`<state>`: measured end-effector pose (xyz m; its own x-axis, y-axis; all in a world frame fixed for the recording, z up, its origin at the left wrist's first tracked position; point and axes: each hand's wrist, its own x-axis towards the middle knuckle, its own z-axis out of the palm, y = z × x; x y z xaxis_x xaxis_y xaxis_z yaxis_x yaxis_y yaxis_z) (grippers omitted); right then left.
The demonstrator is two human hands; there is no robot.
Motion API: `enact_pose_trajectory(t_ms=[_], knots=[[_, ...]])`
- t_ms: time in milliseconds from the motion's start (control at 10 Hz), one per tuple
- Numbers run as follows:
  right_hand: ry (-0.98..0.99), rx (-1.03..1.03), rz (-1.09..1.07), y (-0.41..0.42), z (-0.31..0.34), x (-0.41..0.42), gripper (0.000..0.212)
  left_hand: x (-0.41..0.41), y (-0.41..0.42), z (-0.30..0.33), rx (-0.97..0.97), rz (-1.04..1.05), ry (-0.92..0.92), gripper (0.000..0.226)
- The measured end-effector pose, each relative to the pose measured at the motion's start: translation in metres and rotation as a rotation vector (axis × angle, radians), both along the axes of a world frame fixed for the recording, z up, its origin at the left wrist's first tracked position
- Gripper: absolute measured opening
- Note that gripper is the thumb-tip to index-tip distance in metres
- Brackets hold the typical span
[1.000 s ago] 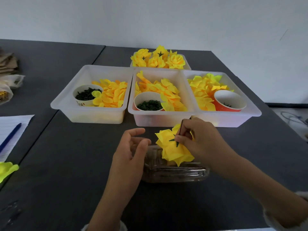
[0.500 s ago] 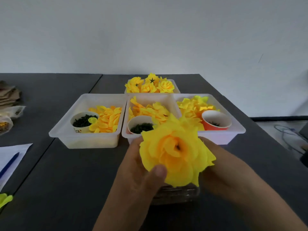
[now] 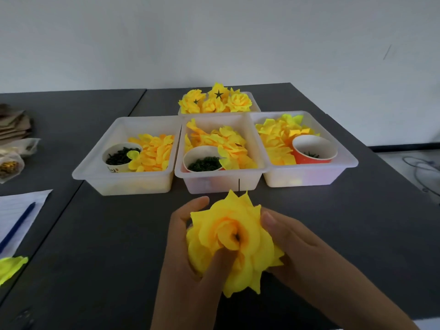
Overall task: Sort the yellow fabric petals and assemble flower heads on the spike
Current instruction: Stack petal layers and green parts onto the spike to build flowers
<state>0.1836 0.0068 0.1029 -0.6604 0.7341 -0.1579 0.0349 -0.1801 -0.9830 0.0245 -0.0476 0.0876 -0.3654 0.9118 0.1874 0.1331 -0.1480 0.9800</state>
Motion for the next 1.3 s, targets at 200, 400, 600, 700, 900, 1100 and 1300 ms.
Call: enact_pose_trajectory(t_ms=[200, 400, 600, 700, 900, 1100, 1300], knots=[[-0.028, 0.068, -0.004, 0.001, -0.005, -0.003, 0.024, 0.000, -0.004, -0.005, 0.073, -0.023, 0.154, 0.053], [-0.215, 0.478, -0.105, -0.001, -0.006, 0.002, 0.033, -0.002, 0.000, -0.011, 0.178, 0.077, 0.354, 0.047], [-0.207, 0.475, -0.136, -0.001, -0.013, 0.006, 0.023, -0.005, 0.002, -0.019, 0.333, 0.084, 0.589, 0.034], [-0.130, 0.474, -0.233, -0.006, -0.021, 0.005, 0.027, 0.000, 0.000, -0.024, 0.406, 0.180, 0.640, 0.029], [0.043, 0.441, -0.365, -0.018, -0.025, -0.002, 0.042, 0.010, -0.002, -0.032, 0.524, 0.352, 0.636, 0.023], [-0.004, 0.469, -0.337, -0.018, -0.025, 0.002, 0.051, 0.007, 0.000, -0.031, 0.487, 0.242, 0.633, 0.018], [-0.039, 0.454, -0.296, -0.021, -0.016, 0.002, 0.069, 0.004, -0.002, -0.020, 0.446, 0.157, 0.688, 0.014]])
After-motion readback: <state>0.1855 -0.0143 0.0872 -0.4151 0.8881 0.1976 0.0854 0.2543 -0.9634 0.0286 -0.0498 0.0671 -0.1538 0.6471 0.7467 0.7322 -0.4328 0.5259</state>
